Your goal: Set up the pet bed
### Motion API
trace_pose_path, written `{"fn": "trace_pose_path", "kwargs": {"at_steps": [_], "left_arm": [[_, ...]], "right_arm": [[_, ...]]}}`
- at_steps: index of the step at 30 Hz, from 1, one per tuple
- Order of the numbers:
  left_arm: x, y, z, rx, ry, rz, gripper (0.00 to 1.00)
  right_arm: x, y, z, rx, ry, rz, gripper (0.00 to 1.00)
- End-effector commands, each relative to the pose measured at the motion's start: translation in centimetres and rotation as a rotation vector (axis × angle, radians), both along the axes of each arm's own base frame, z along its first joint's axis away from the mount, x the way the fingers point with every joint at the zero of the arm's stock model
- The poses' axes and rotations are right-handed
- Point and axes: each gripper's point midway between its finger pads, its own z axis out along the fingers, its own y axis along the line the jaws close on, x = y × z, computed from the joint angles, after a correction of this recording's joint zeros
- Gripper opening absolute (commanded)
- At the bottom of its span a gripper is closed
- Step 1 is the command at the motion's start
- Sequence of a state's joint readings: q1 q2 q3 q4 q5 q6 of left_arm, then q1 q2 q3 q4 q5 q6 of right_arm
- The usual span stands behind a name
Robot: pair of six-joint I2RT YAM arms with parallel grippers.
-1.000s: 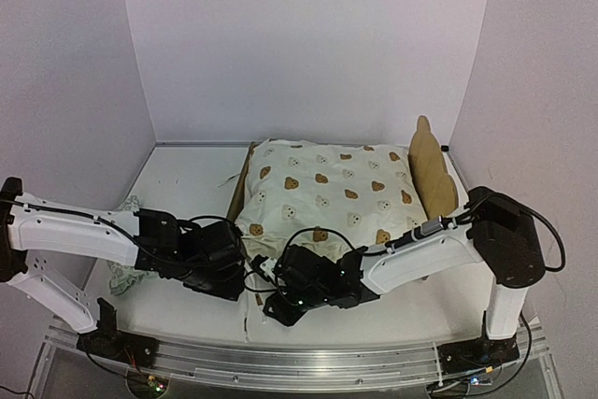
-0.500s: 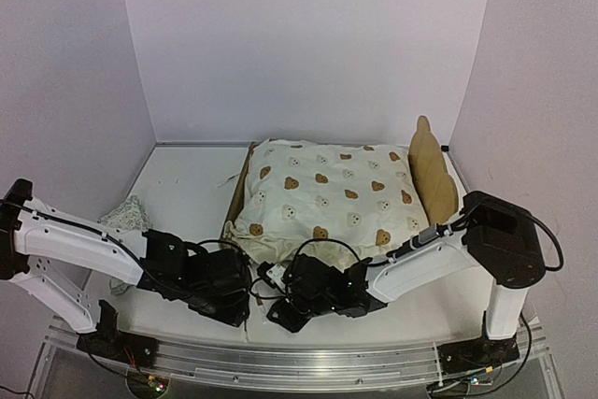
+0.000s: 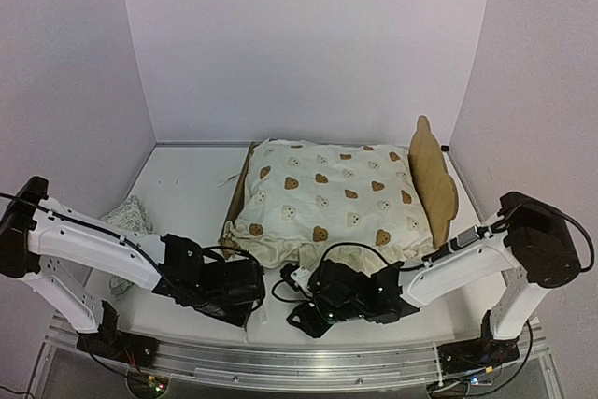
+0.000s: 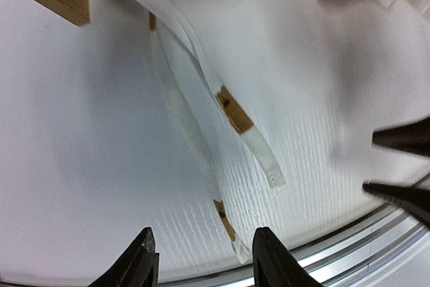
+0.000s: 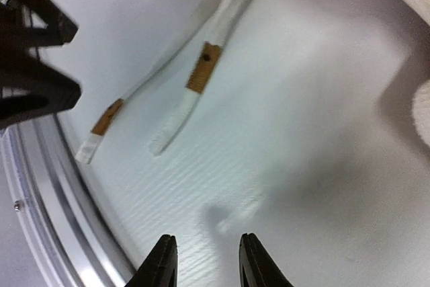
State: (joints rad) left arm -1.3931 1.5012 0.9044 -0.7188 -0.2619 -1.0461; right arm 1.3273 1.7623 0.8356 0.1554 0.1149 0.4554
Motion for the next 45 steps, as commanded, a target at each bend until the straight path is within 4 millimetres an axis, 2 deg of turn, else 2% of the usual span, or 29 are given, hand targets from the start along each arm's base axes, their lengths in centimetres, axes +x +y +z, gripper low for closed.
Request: {"fn": "trace_pose_path", "kwargs": {"at_steps": [1, 9, 15, 20, 25, 29, 32, 39, 45], "left_arm": [[3.1, 1.7, 5.2, -0.069, -0.17, 0.143, 0.5], [5.7, 4.1, 7.0, -0.159, -0.235, 0.232, 0.49], [6.4, 4.9, 7.8, -0.206, -0.262, 0.243, 0.48], [6.6, 5.0, 7.6, -0.2, -0.265, 0.237, 0.48], [6.8, 4.8, 7.6, -0.204, -0.27, 0.232, 0.48], [6.9, 4.4, 7.5, -0.215, -0.272, 0.226, 0.47], [7.0, 4.0, 7.4, -0.222, -0.276, 0.221, 0.45], [7.2, 2.5, 6.9, -0.272, -0.27, 0.21, 0.44], [7.4, 0.9, 6.2, -0.33, -0.255, 0.186, 0.44]], "right_arm": [[-2.1, 4.7, 3.2, 0.106, 0.004, 0.016, 0.35], [-3.4, 9.3, 1.7, 0.099, 0.0, 0.024, 0.38], [-3.2, 10.3, -0.3, 0.034, -0.057, -0.003, 0.38], [-3.1, 10.6, -1.7, -0.008, -0.095, -0.015, 0.35], [-2.8, 10.3, -2.9, -0.056, -0.122, -0.034, 0.24], [-1.8, 8.8, -3.2, -0.095, -0.169, -0.076, 0.05], [-1.2, 7.8, -2.6, -0.109, -0.21, -0.088, 0.0], [-0.5, 7.3, 2.7, -0.055, -0.3, -0.04, 0.0], [1.4, 5.8, 4.9, -0.037, -0.334, -0.082, 0.0]]}}
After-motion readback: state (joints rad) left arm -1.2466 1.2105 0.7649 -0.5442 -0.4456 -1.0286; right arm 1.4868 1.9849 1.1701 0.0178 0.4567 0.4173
